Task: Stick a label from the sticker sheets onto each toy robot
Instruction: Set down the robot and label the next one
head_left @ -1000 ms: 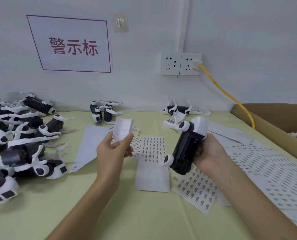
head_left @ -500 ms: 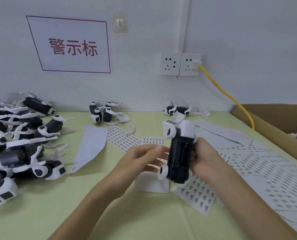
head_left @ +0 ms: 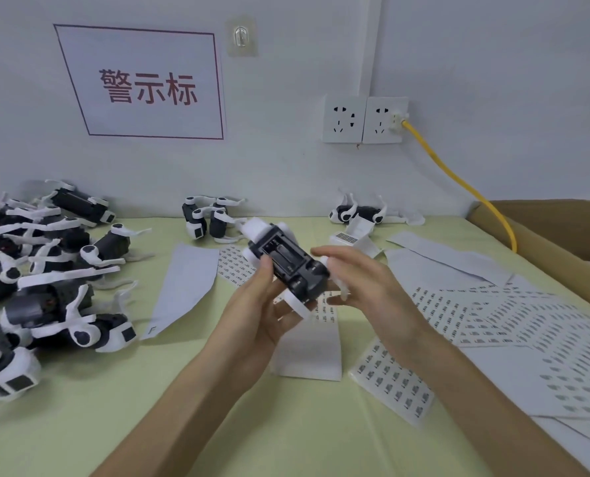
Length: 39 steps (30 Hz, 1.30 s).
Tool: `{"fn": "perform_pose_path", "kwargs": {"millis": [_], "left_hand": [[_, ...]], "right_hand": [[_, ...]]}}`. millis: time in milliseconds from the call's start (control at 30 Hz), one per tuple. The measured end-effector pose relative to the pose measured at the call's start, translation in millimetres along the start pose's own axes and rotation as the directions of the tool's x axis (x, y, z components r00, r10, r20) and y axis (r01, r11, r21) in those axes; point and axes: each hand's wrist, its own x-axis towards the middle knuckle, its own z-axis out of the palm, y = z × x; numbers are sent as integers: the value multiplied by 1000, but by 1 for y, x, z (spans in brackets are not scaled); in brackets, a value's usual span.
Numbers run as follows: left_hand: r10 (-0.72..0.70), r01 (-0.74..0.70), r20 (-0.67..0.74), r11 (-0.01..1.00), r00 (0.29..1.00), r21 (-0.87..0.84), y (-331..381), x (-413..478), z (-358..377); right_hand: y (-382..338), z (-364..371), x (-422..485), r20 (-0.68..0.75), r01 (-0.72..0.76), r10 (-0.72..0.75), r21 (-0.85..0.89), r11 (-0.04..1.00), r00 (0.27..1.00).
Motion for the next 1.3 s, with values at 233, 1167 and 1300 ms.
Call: {"fn": "perform_pose_path", "kwargs": {"millis": [233, 1167, 1300], "left_hand": [[14, -25, -75, 989, 997, -144, 6, 1, -6], [12, -16, 21, 974, 1000, 227, 0, -2, -1], [165, -135, 31, 666, 986, 734, -9, 1, -5]], "right_hand": [[6, 8, -2, -7, 92, -92, -48, 995, 996], [18, -12, 12, -140, 82, -106, -165, 983, 985], [20, -42, 50, -225, 189, -354, -533, 825, 908]]}}
